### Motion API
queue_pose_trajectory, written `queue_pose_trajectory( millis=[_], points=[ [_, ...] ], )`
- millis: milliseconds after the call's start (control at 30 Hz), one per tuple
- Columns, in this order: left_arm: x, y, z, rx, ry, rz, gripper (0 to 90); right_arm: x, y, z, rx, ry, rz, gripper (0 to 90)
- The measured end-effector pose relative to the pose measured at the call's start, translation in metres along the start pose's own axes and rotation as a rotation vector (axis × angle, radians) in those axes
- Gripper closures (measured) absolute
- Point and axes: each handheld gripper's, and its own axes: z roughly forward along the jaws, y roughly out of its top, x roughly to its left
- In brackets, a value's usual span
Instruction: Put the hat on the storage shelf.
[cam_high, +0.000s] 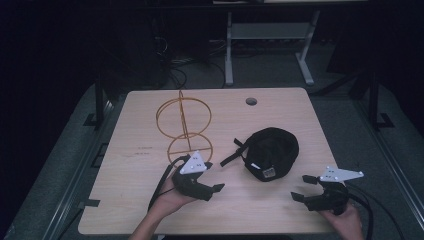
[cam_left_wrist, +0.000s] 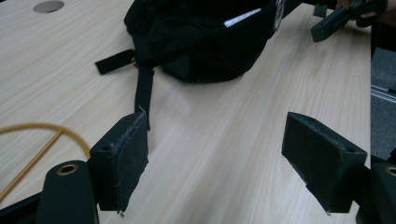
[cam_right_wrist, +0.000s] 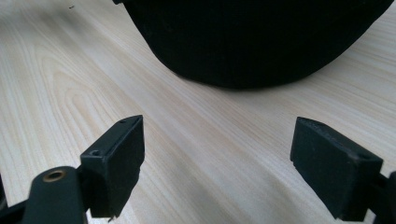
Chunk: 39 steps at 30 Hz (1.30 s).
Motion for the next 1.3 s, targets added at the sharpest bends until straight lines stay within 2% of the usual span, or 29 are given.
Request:
queue_pose_trajectory(
  millis=[333, 600, 800, 1067, 1300],
  points=[
    [-0.005, 0.020, 0.014, 0.011, -0.030, 0.023, 23.0, -0.001, -0.001, -0.001, -0.002, 0.002, -0.002, 17.4],
    [-0.012, 0.038, 0.026, 0.026, -0.061, 0.069, 24.2, -0.002, -0.001, -0.002, -0.008, 0.001, -0.002, 17.3],
    [-0.015, 0.051, 0.035, 0.008, -0.097, 0.067, 25.3, -0.002, -0.001, -0.004, -0.008, -0.004, -0.001, 17.4],
    [-0.021, 0.070, 0.048, 0.017, -0.122, 0.110, 26.3, -0.002, -0.001, -0.004, -0.008, -0.003, -0.004, 17.4],
    [-0.025, 0.082, 0.062, 0.040, -0.153, 0.129, 26.6, -0.002, -0.001, -0.005, -0.018, -0.003, -0.004, 17.4]
  ],
)
